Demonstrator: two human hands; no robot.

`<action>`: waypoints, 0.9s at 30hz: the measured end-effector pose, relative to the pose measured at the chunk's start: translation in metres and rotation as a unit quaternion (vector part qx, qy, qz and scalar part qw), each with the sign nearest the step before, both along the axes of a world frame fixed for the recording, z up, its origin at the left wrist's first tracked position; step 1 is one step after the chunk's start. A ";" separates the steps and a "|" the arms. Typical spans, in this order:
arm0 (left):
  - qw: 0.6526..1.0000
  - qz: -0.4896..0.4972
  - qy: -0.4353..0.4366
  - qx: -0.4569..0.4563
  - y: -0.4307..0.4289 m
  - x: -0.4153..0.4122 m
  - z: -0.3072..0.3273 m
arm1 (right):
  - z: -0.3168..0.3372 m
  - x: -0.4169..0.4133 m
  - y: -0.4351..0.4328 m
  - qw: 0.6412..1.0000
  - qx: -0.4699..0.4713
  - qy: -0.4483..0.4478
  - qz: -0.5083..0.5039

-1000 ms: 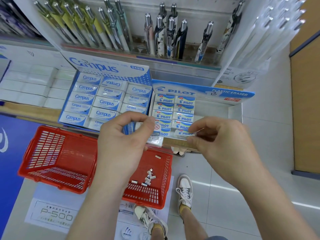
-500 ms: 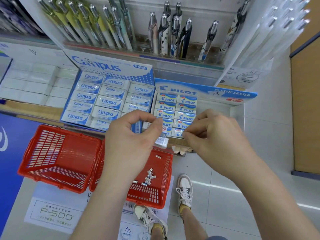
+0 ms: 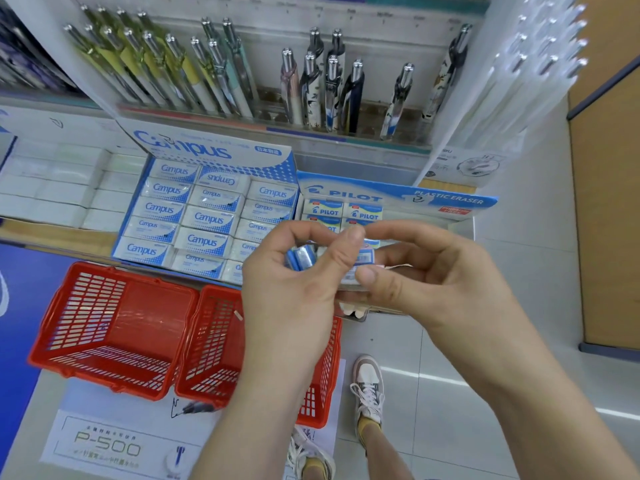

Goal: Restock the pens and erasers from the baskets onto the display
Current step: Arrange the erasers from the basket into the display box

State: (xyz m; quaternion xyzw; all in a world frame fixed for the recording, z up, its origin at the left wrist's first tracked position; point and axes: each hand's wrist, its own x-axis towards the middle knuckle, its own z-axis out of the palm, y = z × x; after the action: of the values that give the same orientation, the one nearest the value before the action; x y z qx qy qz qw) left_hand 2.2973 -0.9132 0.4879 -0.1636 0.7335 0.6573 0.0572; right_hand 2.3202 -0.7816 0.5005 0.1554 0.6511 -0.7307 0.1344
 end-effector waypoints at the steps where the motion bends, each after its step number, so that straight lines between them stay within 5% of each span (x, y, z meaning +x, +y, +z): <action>1: 1.000 0.008 -0.001 0.007 0.002 0.000 -0.001 | -0.001 0.001 0.002 1.000 -0.008 -0.006 -0.015; 7: 0.999 0.005 -0.035 0.041 0.004 -0.006 -0.001 | 0.002 0.002 0.015 0.997 0.020 0.022 -0.077; 10: 0.991 -0.056 0.003 -0.121 -0.005 -0.015 -0.005 | -0.002 0.003 0.024 0.995 0.039 0.026 -0.086; 13: 0.948 -0.149 0.022 -0.279 -0.008 -0.018 -0.008 | -0.007 0.005 0.031 0.995 0.062 0.013 -0.072; 19: 0.918 -0.189 0.002 -0.349 -0.008 -0.015 -0.007 | -0.027 0.000 0.037 0.936 0.339 0.060 -0.079; 27: 0.906 -0.243 -0.044 -0.344 -0.009 -0.012 -0.001 | -0.046 -0.021 0.027 0.881 0.462 0.072 -0.078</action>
State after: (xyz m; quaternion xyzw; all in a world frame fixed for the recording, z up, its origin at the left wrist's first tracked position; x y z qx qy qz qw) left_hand 2.2850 -0.9221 0.4867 -0.0191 0.9278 0.3218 0.1876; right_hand 2.2988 -0.7543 0.4547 0.1972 0.9082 -0.3647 -0.0573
